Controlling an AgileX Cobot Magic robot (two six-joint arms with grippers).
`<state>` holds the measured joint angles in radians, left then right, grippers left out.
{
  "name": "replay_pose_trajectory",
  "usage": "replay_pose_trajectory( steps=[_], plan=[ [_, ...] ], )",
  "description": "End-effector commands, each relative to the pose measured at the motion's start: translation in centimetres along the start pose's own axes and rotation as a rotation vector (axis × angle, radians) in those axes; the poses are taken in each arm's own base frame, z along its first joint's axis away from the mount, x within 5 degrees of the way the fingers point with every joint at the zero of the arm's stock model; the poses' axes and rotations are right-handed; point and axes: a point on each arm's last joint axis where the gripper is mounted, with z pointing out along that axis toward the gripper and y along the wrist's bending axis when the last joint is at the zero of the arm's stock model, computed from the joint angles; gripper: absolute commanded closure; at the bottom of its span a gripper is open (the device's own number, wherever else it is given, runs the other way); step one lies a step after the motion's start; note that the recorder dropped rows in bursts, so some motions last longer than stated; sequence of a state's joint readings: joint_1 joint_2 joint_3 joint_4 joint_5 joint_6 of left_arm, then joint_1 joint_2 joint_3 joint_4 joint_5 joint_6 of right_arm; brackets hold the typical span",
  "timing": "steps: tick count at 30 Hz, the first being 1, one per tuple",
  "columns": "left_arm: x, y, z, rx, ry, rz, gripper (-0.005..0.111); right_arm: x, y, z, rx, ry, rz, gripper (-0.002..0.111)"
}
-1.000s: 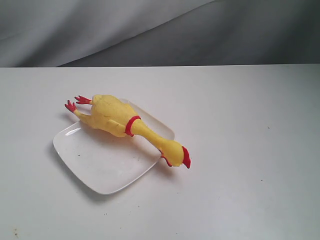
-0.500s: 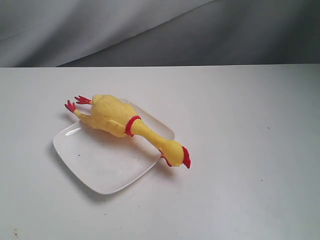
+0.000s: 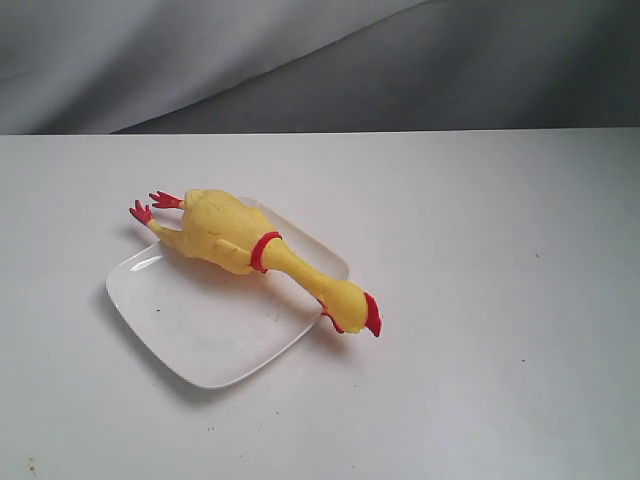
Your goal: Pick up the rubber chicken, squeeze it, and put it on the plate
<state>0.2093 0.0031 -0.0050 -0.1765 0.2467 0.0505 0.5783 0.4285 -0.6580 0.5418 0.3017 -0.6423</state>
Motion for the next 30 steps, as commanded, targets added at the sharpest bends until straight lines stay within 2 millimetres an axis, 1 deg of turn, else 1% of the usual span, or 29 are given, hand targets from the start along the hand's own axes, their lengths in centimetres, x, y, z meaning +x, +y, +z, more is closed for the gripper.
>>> replay_pose_trajectory(
  steps=[1,12,17,30],
  plan=[
    [0.4,0.07,0.01,-0.006,0.03,0.059,0.107,0.07,0.01,-0.08,0.001,-0.004,0.002,0.108],
    [0.4,0.08,0.01,-0.006,0.03,0.048,0.107,0.07,0.01,-0.08,0.001,-0.004,0.0,0.108],
    [0.46,-0.15,0.0,0.034,0.037,0.047,0.107,0.07,0.01,-0.08,0.001,-0.004,0.0,0.108],
    [0.46,-0.13,0.0,0.032,0.037,0.047,0.107,0.06,0.01,-0.08,0.001,-0.005,0.002,0.108]
  ],
)
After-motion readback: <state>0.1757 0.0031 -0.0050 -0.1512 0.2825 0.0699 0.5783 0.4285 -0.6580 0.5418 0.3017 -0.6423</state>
